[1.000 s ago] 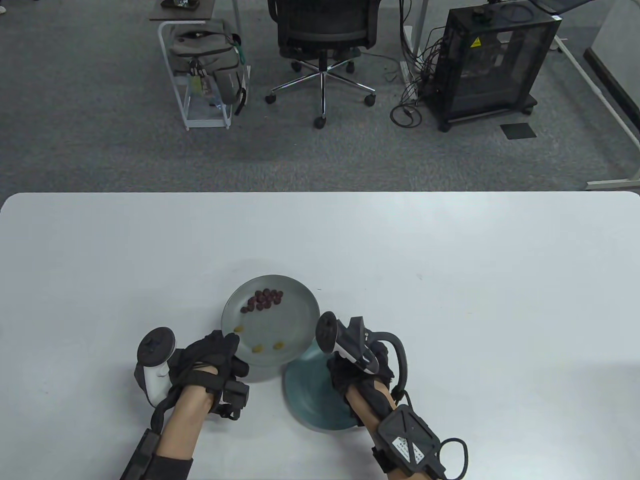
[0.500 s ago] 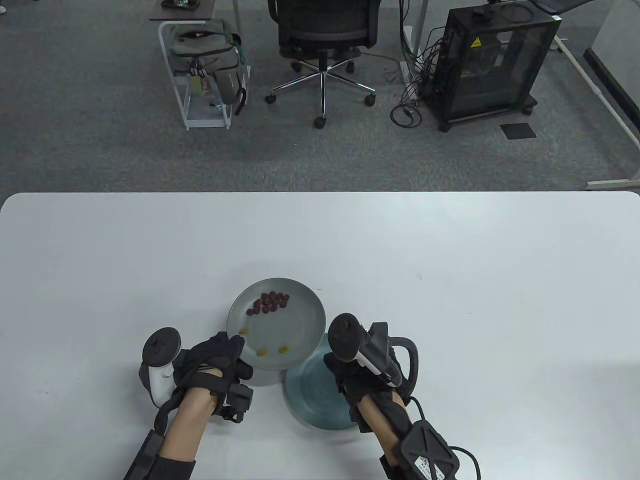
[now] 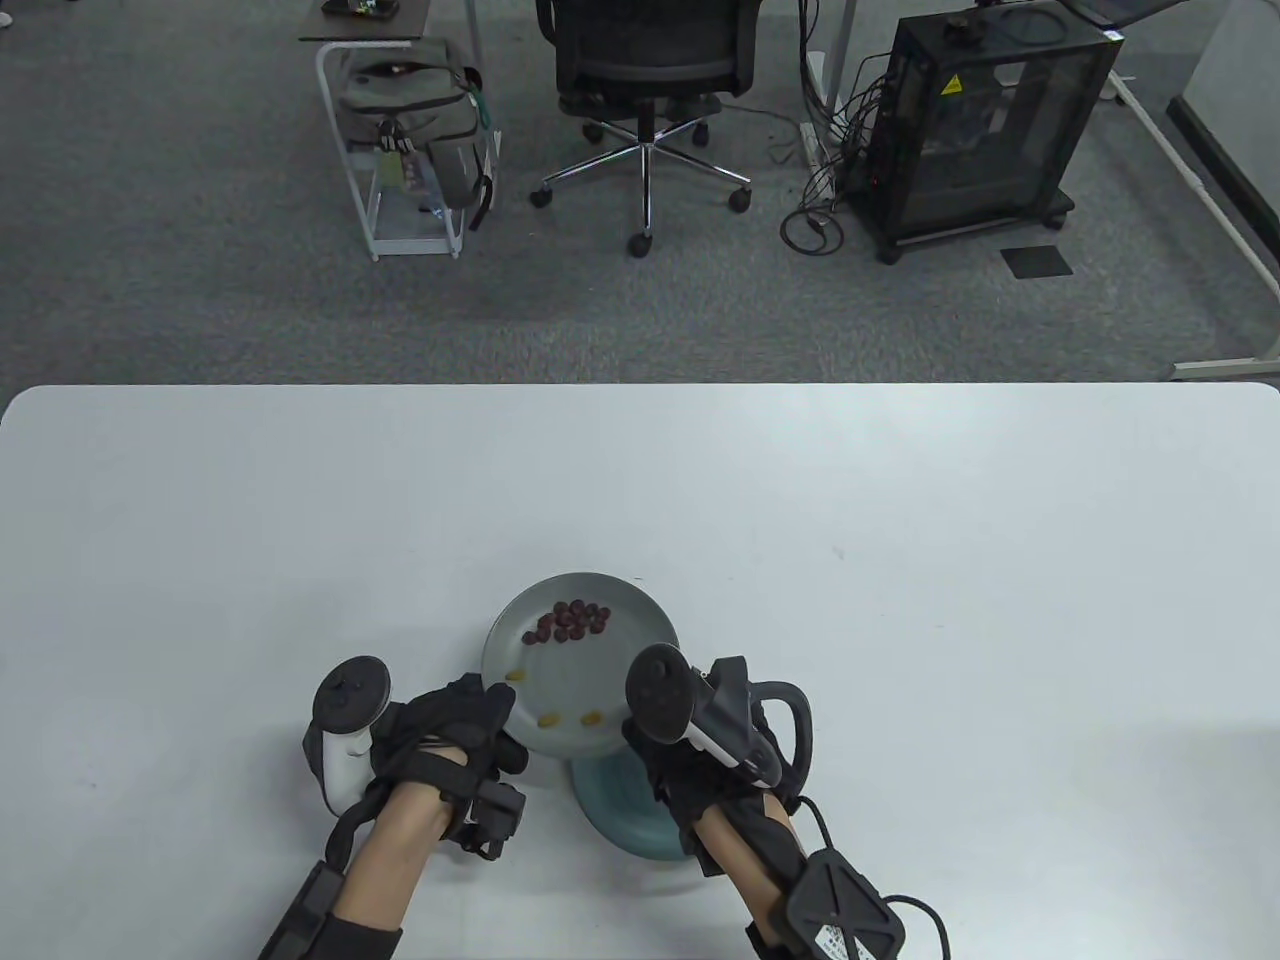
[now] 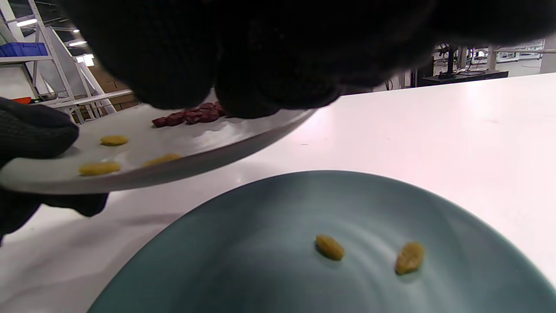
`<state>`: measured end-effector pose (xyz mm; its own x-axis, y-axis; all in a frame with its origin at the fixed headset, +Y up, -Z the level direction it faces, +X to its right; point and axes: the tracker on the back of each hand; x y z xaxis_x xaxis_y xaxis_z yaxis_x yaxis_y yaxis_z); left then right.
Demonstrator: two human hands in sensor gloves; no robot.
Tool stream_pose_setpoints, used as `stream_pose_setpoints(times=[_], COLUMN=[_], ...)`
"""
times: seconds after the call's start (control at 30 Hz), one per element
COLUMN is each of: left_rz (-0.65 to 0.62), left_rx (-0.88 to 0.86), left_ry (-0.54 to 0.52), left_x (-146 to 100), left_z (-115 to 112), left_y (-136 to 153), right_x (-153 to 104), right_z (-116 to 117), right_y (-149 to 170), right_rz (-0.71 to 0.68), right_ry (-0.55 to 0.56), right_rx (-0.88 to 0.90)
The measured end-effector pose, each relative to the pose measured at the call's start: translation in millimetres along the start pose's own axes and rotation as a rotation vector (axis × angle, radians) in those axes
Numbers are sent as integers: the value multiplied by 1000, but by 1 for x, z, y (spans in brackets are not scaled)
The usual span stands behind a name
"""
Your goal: Pick raisins with hand pinch into plate
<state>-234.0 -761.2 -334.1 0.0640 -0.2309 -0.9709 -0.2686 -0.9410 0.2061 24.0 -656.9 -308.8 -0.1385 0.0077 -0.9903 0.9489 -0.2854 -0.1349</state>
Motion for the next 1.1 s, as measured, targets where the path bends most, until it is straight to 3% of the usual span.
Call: stream_pose_setpoints(times=[0.47, 1.1], left_rz=[-24, -29], left_rx=[51, 52], left_ry=[75, 91], left_x=[-2, -2], left_z=[-18, -21], left_y=[-5, -5], right_x=[3, 5], right_z=[15, 27], right_y=[-9, -17], right_rz=[-21, -22], right_ry=[-55, -80], right_rx=[-62, -110])
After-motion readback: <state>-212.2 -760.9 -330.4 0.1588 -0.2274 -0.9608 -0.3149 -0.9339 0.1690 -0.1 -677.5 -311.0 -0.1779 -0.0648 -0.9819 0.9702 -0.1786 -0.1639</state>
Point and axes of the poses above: the tracker on the back of each hand, its own y axis roughly to the little-finger side, its own x axis roughly from the wrist to the fingertips, z = x × y, and after that the axes turned 4 degrees about x, right-handed
